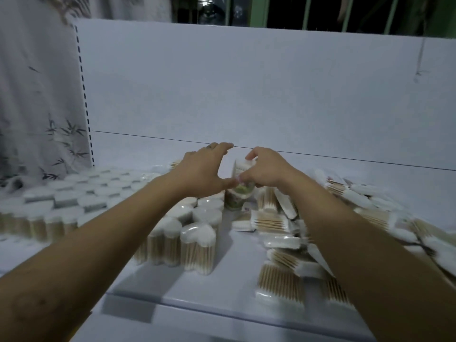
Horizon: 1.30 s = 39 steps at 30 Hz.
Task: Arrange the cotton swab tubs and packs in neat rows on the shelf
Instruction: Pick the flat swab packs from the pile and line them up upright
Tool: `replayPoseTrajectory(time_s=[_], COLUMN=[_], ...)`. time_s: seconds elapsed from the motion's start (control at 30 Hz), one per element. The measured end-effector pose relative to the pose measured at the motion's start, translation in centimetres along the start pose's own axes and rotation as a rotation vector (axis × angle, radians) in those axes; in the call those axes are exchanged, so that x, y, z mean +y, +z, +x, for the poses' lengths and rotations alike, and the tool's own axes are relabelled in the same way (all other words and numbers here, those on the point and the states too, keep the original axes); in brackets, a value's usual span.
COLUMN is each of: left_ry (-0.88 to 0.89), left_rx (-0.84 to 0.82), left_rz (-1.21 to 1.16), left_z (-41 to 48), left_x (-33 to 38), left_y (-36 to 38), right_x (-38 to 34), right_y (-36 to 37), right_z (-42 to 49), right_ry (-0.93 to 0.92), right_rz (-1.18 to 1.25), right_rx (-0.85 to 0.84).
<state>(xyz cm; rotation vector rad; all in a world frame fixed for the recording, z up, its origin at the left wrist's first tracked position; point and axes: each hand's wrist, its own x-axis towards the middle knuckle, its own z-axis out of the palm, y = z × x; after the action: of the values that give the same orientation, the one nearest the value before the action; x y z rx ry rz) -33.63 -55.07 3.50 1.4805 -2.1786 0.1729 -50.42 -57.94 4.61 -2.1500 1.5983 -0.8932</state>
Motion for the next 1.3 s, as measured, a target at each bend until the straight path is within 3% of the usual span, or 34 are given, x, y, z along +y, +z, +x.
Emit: replayPoseTrajectory(time_s=[0.17, 0.37, 0.5, 0.73, 0.93, 1.3], left_ry=[0.031, 0.054, 0.086, 0.144, 0.181, 0.172], left_rx=[-0.269, -0.412, -0.452, -0.527, -0.587, -0.648], left_rz=[0.126, 0.200, 0.188, 0.369, 0.439, 0.504], left_z=[0.9, 2.4, 3.3, 4.6, 4.7, 5.0], left_x=[-3.3, -5.5, -6.1, -6.7, -6.5, -5.8], left_y=[0.8, 1.5, 2.4, 4.1, 4.2, 4.4], right_x=[0.0, -0.1, 0.2, 0.9, 2.3, 3.0], right_y=[1.4, 2.7, 3.8, 6.0, 6.5, 7.2], right_z=[1.6, 3.4, 4.8, 6.2, 7.5, 7.9], right_ry=[0.002, 0.142, 0.162, 0.132, 0.100, 0.021], right_rz=[-0.220, -0.456, -0.553, -0.675, -0.675, -0.754], right_rx=[0.040, -0.073, -0.090, -0.165, -0.226, -0.202])
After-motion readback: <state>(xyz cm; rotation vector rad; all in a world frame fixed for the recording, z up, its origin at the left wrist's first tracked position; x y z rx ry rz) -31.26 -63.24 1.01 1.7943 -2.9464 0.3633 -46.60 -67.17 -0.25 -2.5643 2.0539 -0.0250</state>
